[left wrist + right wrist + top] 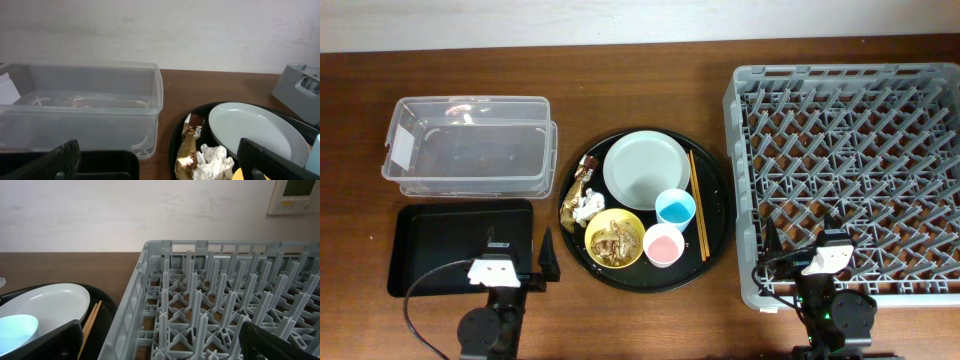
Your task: Sort waste into correct bins and load items into the dishwasher rack
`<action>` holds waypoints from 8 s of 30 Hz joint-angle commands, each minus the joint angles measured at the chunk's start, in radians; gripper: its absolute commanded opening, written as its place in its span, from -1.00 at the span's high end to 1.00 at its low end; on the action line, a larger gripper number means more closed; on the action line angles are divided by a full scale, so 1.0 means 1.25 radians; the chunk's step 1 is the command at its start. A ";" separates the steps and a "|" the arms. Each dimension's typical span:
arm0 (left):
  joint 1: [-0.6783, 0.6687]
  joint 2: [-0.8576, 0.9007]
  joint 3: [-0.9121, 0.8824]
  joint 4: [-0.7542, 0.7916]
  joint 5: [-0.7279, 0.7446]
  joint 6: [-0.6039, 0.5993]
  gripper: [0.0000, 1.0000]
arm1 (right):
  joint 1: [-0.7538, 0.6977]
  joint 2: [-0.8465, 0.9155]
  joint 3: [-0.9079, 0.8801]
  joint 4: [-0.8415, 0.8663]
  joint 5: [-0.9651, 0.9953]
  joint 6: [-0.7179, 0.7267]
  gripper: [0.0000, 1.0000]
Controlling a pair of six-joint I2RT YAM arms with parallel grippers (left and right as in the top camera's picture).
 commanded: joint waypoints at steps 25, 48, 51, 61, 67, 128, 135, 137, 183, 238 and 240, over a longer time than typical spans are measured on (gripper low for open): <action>0.006 0.395 0.676 -0.377 0.155 -0.023 -0.99 | 0.000 0.599 0.898 -0.704 -0.371 0.050 -0.97; -0.532 1.343 0.921 -0.600 0.037 -0.207 0.13 | 0.000 0.728 0.897 -1.011 -0.231 0.163 -0.97; -0.534 1.357 0.921 -0.577 0.038 -0.207 0.75 | 0.001 0.755 0.897 -1.028 -0.231 0.163 -0.97; -0.321 1.124 1.115 -0.702 0.526 -0.196 0.99 | 0.001 0.744 1.021 -1.002 -0.388 0.048 -0.96; -0.257 1.119 1.114 -0.479 1.098 -0.136 0.99 | 0.001 0.768 1.034 -0.834 -1.008 -0.122 -0.93; -0.490 1.327 1.100 -0.677 0.038 -0.168 -0.58 | -0.099 0.767 1.230 -1.224 -0.156 0.182 -0.97; -0.520 1.531 1.100 -0.558 0.066 -0.168 0.55 | -0.099 0.767 1.230 -1.225 -0.156 0.182 -0.97; -0.512 1.515 1.134 -0.611 0.066 -0.168 0.99 | -0.099 0.767 1.230 -1.227 -0.157 0.176 -0.97; -0.266 1.048 1.274 -0.814 0.523 -0.002 -1.00 | -0.403 1.240 1.318 -1.229 0.051 0.323 0.14; -0.266 0.671 1.274 -1.044 -0.264 -0.191 -1.00 | 0.302 1.464 1.305 -0.889 0.062 0.521 0.91; -0.266 0.671 1.274 -1.044 -0.264 -0.192 -1.00 | 0.264 1.333 1.305 -0.892 0.125 0.505 0.92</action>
